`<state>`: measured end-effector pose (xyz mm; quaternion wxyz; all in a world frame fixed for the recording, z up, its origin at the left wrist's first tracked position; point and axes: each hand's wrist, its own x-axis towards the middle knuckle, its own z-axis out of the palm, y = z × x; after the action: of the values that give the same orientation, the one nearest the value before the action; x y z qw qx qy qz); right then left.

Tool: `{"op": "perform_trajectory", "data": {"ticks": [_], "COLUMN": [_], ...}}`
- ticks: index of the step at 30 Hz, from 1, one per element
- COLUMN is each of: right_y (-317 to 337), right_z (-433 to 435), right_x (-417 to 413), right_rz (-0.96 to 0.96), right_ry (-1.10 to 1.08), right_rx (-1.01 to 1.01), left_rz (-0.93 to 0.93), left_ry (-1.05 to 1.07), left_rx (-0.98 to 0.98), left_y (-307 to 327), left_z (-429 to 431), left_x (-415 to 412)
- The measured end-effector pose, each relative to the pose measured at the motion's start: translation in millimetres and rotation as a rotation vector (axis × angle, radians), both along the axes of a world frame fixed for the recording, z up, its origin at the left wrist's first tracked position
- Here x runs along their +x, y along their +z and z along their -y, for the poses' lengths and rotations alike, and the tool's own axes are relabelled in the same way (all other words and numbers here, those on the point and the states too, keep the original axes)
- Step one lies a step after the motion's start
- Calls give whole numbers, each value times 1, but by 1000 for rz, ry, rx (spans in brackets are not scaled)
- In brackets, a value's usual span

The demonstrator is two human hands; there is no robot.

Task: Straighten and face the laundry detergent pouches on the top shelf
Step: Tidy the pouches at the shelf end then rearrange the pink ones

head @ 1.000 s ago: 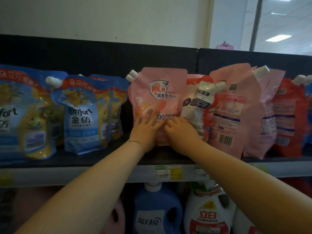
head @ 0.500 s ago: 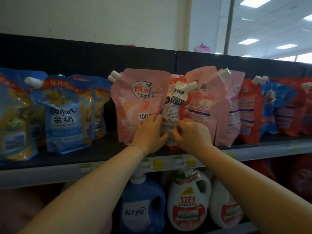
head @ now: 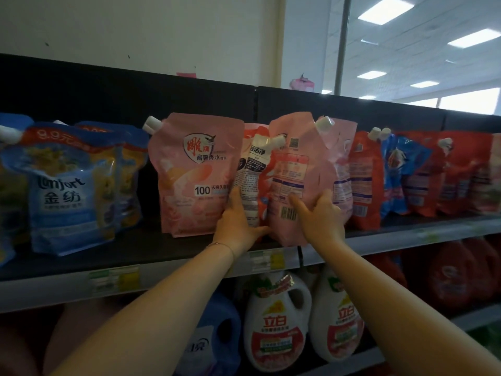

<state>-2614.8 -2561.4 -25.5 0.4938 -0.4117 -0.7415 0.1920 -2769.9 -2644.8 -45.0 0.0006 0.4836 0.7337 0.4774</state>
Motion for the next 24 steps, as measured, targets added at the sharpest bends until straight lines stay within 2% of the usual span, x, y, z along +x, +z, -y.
{"op": "perform_trajectory", "data": {"ticks": [2, 8, 14, 20, 24], "right_y": [-2, 0, 17, 48, 42], "right_z": [-3, -18, -8, 18, 35], "right_x": [-4, -6, -14, -7, -11], "right_rz": [-100, -212, -305, -424, -459], "right_ry": [49, 241, 139, 73, 58], "right_rx": [-35, -65, 275, 446, 538], "left_rz": [1, 58, 143, 220, 490], "left_ry": [4, 11, -76, -136, -263], "left_rx": [28, 61, 129, 26, 61], "left_y": [-2, 0, 4, 10, 25], "left_z": [-3, -12, -20, -43, -38], "left_x": [-1, -1, -4, 2, 0]}}
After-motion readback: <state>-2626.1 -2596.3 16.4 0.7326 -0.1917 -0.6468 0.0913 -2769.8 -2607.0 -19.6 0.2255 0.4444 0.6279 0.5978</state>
